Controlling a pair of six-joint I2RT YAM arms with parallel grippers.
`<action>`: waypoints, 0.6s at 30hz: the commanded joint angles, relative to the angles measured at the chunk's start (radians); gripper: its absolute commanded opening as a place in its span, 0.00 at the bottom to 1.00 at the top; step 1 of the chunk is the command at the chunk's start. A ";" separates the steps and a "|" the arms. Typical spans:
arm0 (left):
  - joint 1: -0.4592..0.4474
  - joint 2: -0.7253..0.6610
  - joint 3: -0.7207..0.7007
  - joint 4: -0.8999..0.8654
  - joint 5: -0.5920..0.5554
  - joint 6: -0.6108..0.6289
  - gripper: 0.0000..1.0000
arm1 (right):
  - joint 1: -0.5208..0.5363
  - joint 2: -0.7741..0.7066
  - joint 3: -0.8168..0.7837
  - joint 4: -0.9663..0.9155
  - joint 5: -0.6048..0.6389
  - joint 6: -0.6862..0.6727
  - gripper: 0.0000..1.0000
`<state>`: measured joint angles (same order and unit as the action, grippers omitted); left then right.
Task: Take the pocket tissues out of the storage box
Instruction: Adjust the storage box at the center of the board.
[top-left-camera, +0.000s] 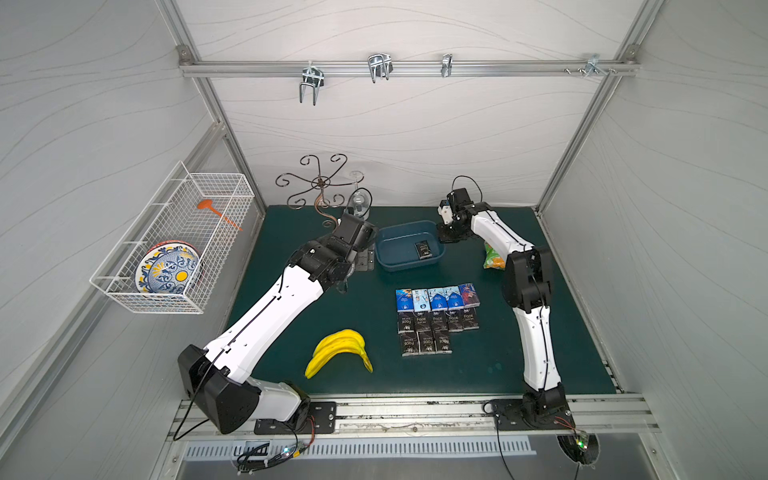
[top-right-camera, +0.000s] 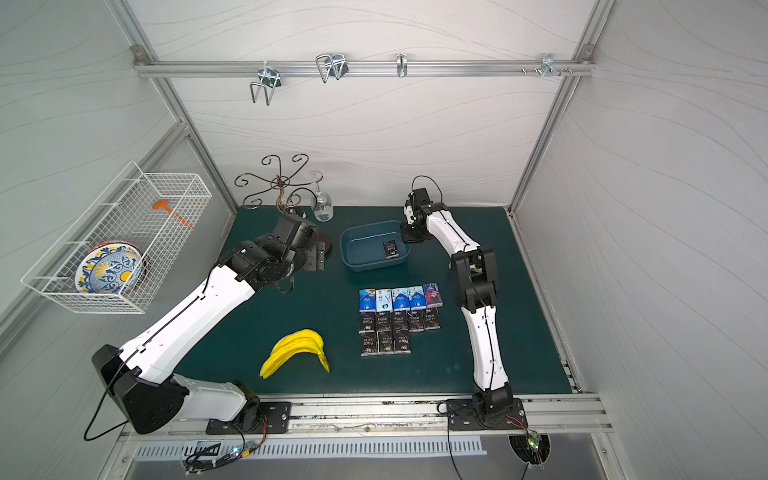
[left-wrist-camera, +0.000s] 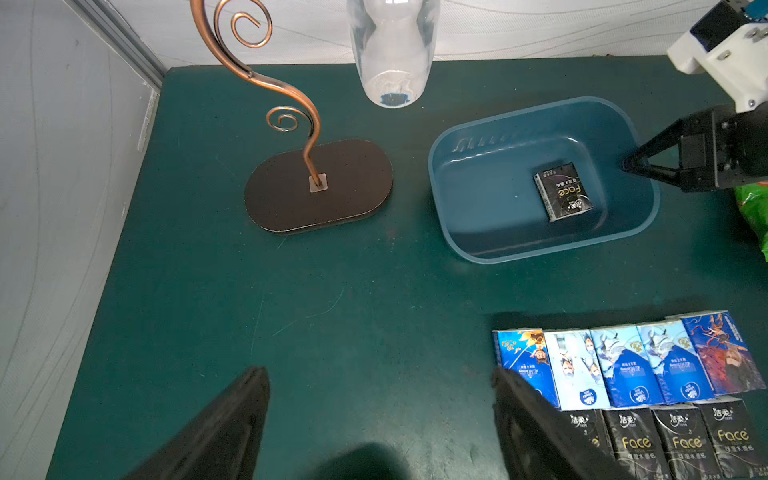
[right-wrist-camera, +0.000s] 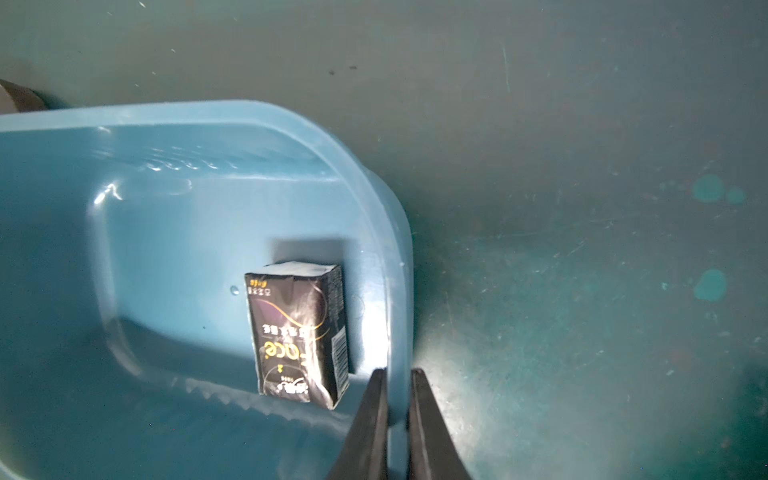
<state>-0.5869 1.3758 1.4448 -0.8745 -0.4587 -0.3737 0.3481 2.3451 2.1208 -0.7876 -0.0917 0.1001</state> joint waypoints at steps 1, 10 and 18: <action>0.005 0.009 0.009 0.022 -0.005 0.010 0.88 | -0.014 0.030 0.045 -0.066 -0.038 -0.024 0.15; 0.004 0.011 0.015 0.020 -0.005 0.010 0.88 | -0.021 0.018 0.040 -0.077 -0.015 -0.023 0.31; 0.005 0.014 0.017 0.019 -0.005 0.010 0.88 | 0.047 -0.135 -0.013 -0.020 0.156 -0.021 0.48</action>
<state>-0.5869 1.3792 1.4448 -0.8745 -0.4587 -0.3698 0.3515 2.3188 2.1059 -0.8322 -0.0227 0.0849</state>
